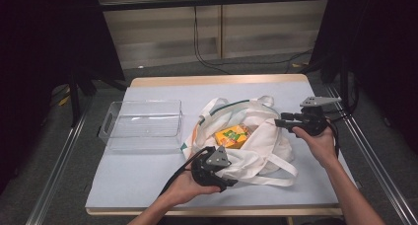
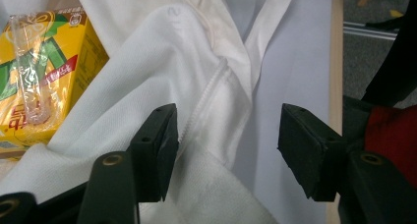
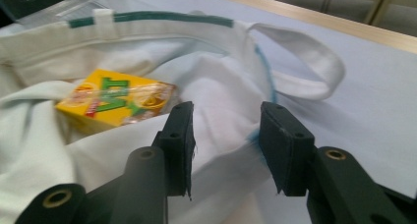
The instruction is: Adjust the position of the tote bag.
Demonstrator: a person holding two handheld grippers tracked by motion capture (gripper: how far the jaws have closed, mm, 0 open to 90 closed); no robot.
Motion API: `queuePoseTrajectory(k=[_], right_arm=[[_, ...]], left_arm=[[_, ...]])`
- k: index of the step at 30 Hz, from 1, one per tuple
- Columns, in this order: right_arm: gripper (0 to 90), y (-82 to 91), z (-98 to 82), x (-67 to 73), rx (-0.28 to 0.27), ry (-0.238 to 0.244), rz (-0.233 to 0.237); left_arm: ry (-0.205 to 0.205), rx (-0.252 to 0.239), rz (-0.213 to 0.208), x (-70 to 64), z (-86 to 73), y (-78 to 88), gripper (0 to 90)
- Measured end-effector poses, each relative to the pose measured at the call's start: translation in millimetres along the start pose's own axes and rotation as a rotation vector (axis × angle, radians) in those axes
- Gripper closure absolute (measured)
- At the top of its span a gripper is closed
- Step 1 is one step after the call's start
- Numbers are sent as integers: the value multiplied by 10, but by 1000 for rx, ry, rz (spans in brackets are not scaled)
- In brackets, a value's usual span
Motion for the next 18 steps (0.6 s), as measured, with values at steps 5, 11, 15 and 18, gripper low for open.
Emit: queuePoseTrajectory(k=[5, 11, 15, 18], right_arm=[[562, -96, 97, -87, 44, 8, -11], [515, -298, 208, -148, 110, 27, 11], [468, -439, 251, -117, 136, 33, 49], [482, -526, 277, -113, 152, 41, 38]], left_arm=[[-26, 56, 17, 9, -42, -64, 357], [-74, 115, 4, -22, -17, -127, 327], [-76, 139, 15, -7, 7, -167, 356], [-81, 147, 22, 24, 40, -170, 391]])
Point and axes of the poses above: each handheld gripper's, and its own axes: y roughly backward along the jaws, z roughly out of its top, x roughly to its left, the point moved 7 cm from there along -y, roughly forward along the jaws, and after that the axes turned 9 degrees about x, right-handed, at the moved point
